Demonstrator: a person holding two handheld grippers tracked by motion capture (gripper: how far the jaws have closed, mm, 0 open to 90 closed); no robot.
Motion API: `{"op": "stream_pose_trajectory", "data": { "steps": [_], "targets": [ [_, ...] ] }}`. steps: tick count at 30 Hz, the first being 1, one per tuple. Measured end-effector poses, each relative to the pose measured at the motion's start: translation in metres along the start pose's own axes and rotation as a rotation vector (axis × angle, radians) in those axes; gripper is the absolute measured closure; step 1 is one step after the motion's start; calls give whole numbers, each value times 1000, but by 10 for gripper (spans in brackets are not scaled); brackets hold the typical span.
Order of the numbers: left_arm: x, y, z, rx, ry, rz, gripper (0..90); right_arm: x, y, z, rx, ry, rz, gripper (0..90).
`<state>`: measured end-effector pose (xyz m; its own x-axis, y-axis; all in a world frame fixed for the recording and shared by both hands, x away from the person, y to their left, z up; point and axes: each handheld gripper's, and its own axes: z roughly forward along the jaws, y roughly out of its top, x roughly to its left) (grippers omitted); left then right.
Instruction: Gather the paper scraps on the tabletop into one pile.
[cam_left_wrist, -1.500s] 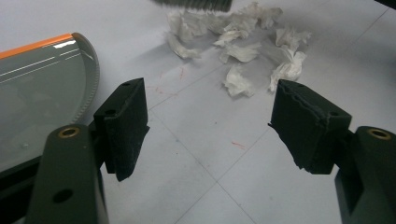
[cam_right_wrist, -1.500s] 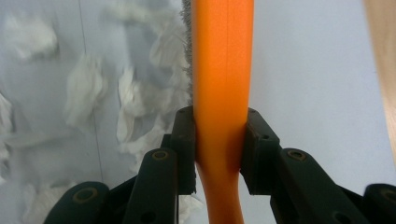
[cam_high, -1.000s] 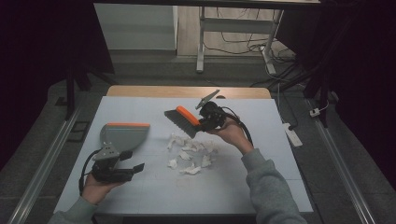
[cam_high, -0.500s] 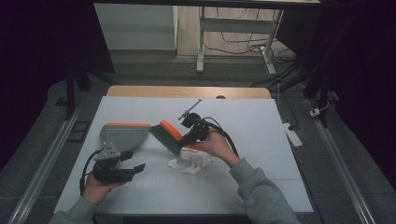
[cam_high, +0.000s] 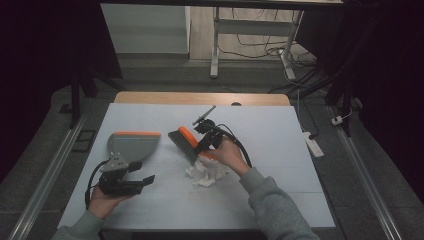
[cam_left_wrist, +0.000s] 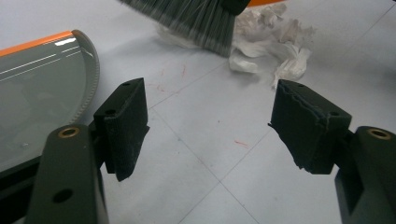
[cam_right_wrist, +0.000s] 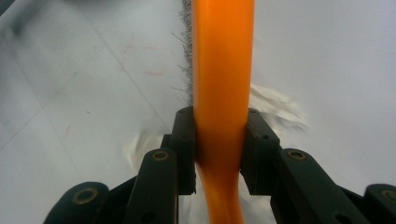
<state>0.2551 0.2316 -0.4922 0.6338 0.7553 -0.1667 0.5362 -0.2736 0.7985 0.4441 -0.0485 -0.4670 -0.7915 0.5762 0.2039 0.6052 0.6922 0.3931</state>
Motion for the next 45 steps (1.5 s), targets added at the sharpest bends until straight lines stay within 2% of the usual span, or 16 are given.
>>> {"op": "stream_pose_trajectory", "data": {
  "steps": [2,4,5,10,15,19,24,27,30,33,35,38,39,40,43,45],
  "targets": [
    [0,0,0,0,0,2,282,-2,-2,-6,-22,-11,4,698],
    [-1,0,0,-2,0,4,282,-3,-5,-14,-56,43,8,698],
    [-1,0,0,-3,0,4,282,-1,-6,-17,-68,54,8,698],
    [-1,0,0,0,1,2,282,20,-15,-32,-111,56,-100,698],
    [-1,0,0,-2,2,2,282,34,-26,-31,-83,76,-149,698],
    [-1,0,0,1,3,2,282,46,-36,-25,-32,105,-186,698],
    [-1,0,0,1,3,0,282,62,-45,-26,19,165,-238,697],
    [-1,0,1,2,3,2,282,68,-49,-21,71,141,-257,697],
    [-1,0,0,2,3,4,282,65,-51,-17,95,108,-248,698],
    [-1,0,0,0,3,2,282,54,-51,-19,104,19,-250,698],
    [-1,0,0,0,3,2,282,44,-50,-22,99,-28,-225,698],
    [-1,0,0,0,4,3,282,25,-49,-29,70,-55,-162,698],
    [0,0,0,0,4,2,282,22,-49,-31,59,-64,-151,698],
    [0,0,0,0,3,1,282,22,-49,-34,49,-61,-148,698],
    [0,0,1,4,3,1,282,25,-49,-41,3,-8,-158,698],
    [0,0,1,6,3,2,282,33,-47,-44,-15,23,-174,698]
  ]
}}
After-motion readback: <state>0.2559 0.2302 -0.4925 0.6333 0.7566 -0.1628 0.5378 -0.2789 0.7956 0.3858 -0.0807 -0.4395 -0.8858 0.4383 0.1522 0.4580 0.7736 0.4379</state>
